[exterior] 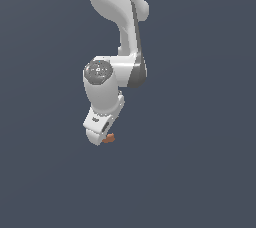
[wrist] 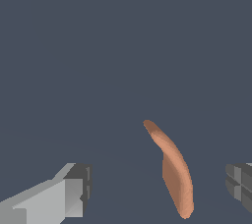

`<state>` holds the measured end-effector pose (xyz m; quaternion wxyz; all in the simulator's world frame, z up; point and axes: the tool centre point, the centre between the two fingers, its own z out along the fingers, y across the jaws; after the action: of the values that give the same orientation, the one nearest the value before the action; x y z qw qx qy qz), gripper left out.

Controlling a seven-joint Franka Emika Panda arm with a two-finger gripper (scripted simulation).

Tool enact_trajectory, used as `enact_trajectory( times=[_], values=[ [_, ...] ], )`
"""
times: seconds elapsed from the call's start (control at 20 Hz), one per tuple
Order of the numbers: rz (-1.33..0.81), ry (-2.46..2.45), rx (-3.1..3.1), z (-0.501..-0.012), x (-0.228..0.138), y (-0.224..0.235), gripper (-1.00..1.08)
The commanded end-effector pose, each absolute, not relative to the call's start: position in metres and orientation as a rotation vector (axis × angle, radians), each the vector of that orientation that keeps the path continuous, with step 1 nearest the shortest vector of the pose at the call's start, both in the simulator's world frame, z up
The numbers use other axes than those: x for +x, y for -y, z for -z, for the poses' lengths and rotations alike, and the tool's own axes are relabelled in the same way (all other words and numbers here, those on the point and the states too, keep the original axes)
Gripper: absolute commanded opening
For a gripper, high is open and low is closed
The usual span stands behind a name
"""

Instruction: Pick up the object and move it to a goal position.

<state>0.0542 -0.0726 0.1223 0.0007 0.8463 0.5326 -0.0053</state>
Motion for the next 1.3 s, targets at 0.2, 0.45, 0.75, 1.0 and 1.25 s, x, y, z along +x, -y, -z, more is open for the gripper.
enact_trajectory(
  times=[0.2, 0.45, 0.75, 1.0, 1.25],
  values=[
    [0.011, -1.873, 2.521, -0.112, 0.061, 0.088, 1.0],
    [0.006, -1.989, 2.432, -0.105, 0.066, 0.098, 1.0],
    [0.002, -2.075, 2.359, -0.1, 0.068, 0.106, 1.0],
    [0.0, -2.106, 2.331, -0.098, 0.07, 0.108, 1.0],
    [0.001, -2.104, 2.333, -0.097, 0.069, 0.109, 1.0]
  ],
)
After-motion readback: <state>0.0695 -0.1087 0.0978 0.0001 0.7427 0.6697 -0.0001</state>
